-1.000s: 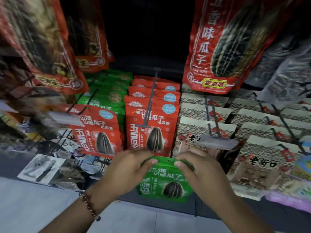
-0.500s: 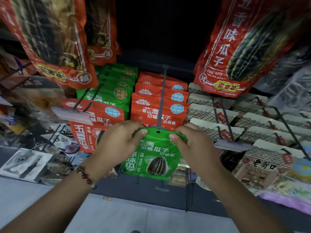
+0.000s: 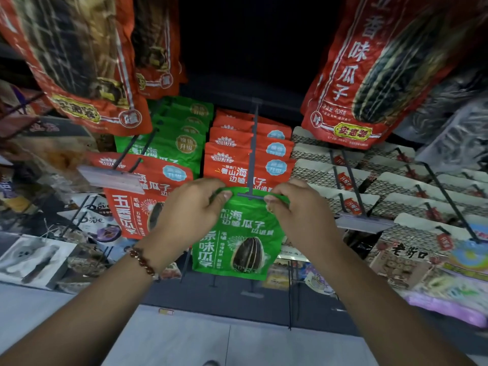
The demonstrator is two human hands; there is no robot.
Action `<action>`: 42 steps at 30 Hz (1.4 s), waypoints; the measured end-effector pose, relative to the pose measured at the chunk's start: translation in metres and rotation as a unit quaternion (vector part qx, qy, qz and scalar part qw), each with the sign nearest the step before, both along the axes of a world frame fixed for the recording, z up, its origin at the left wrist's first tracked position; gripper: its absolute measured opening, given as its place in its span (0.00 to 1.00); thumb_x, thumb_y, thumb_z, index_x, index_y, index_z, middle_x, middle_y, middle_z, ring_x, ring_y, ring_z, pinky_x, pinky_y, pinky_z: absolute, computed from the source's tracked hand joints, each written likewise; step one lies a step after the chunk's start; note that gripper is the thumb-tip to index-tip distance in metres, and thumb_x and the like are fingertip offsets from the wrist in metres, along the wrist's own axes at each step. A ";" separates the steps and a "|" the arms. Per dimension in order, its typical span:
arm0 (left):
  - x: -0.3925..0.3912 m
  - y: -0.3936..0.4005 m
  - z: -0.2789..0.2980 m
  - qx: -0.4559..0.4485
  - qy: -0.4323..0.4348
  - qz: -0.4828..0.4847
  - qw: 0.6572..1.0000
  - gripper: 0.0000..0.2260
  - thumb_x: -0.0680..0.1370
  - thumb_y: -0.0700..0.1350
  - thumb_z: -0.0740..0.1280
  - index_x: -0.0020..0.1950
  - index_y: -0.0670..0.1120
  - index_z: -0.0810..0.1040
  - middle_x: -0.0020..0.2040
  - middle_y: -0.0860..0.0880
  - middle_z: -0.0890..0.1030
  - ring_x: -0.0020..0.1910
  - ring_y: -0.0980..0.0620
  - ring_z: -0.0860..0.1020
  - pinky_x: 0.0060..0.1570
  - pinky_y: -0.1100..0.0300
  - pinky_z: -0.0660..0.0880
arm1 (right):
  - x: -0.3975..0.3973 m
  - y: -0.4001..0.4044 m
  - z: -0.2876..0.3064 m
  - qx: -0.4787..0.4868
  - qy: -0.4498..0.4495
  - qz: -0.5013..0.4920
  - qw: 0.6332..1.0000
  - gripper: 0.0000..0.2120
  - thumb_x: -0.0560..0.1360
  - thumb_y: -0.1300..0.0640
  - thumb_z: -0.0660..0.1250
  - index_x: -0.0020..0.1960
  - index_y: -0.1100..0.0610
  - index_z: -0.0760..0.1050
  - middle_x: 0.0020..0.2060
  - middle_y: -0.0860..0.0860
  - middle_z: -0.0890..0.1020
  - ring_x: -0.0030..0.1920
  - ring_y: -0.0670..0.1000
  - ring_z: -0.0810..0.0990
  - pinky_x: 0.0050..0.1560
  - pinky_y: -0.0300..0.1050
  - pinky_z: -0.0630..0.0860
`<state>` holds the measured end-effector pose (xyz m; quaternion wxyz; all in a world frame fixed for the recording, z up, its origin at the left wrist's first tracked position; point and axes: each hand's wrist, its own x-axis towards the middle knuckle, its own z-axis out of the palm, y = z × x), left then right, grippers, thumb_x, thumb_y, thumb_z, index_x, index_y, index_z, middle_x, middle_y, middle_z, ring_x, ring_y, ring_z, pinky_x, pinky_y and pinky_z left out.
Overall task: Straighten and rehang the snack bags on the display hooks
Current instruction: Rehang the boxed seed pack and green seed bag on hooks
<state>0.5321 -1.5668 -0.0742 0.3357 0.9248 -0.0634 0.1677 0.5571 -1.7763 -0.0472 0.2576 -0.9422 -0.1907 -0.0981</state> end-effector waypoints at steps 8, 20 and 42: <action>0.024 -0.010 -0.018 0.006 -0.038 0.040 0.998 0.09 0.81 0.46 0.63 0.43 0.43 0.76 0.31 0.54 0.70 0.29 0.54 0.68 0.29 0.59 0.61 | 0.023 0.017 -0.022 -0.028 -0.049 -0.050 0.997 0.09 0.82 0.53 0.60 0.52 0.57 0.76 0.44 0.48 0.72 0.42 0.51 0.73 0.39 0.45 0.66; 0.006 -0.029 -0.042 0.061 -0.067 0.073 0.993 0.25 0.77 0.42 0.66 0.73 0.40 0.66 0.68 0.39 0.68 0.68 0.39 0.64 0.70 0.45 0.62 | 0.002 0.019 -0.039 -0.062 -0.069 -0.055 0.994 0.24 0.75 0.59 0.68 0.69 0.58 0.68 0.63 0.54 0.72 0.64 0.54 0.67 0.68 0.50 0.65; -0.044 -0.112 -0.082 0.183 0.076 -0.017 0.980 0.33 0.78 0.56 0.57 0.80 0.49 0.53 0.80 0.42 0.49 0.79 0.39 0.47 0.75 0.40 0.48 | -0.071 -0.100 -0.055 -0.071 0.057 0.051 0.994 0.30 0.79 0.50 0.59 0.78 0.44 0.53 0.79 0.46 0.48 0.78 0.47 0.41 0.75 0.50 0.50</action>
